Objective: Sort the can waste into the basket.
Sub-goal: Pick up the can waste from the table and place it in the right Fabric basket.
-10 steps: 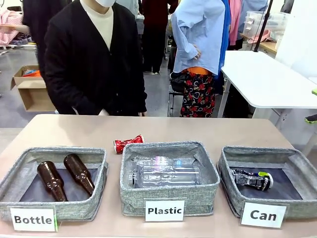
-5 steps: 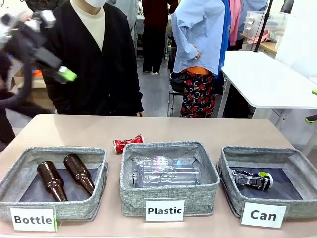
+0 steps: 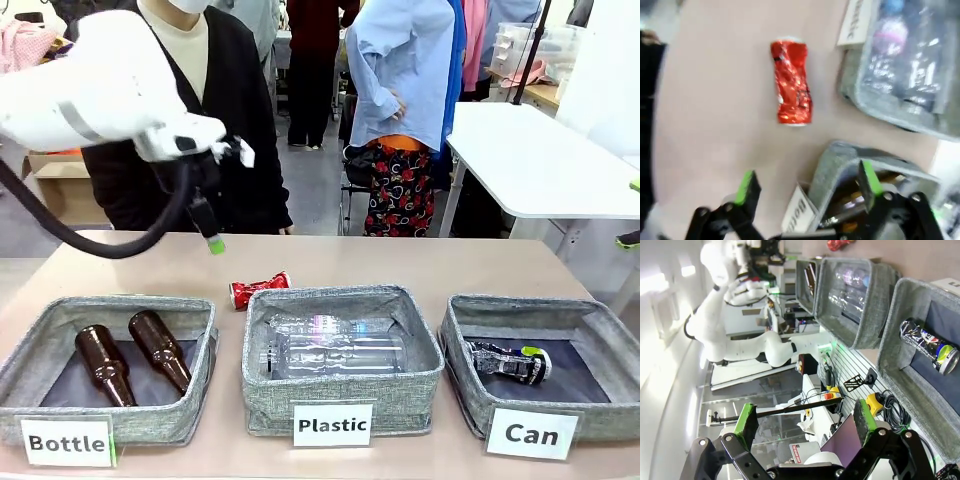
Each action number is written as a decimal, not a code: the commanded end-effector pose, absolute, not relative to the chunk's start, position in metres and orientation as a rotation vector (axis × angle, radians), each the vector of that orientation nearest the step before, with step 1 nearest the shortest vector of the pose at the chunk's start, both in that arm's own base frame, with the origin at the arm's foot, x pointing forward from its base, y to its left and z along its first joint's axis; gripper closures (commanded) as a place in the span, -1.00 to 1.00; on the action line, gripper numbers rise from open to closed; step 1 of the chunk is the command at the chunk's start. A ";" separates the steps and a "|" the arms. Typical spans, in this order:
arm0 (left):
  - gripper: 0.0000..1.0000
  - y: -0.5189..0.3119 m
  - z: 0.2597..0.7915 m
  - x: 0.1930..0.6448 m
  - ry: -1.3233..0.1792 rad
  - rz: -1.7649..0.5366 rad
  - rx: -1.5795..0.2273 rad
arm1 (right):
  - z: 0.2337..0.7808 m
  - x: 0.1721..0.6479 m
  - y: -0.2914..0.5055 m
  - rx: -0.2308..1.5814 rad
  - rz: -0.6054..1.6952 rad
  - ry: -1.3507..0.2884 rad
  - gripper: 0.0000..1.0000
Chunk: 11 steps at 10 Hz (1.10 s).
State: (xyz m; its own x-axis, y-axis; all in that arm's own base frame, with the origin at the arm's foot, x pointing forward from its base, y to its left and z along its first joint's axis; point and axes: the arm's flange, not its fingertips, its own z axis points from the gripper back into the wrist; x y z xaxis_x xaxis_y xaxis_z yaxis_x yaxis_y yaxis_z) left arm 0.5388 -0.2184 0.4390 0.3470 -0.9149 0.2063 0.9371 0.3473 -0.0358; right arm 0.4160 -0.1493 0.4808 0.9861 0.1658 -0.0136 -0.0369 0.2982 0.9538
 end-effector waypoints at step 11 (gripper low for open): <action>-1.00 -0.244 0.366 0.564 -0.227 -1.303 -0.170 | 0.483 0.415 -0.151 1.261 0.157 0.117 -1.00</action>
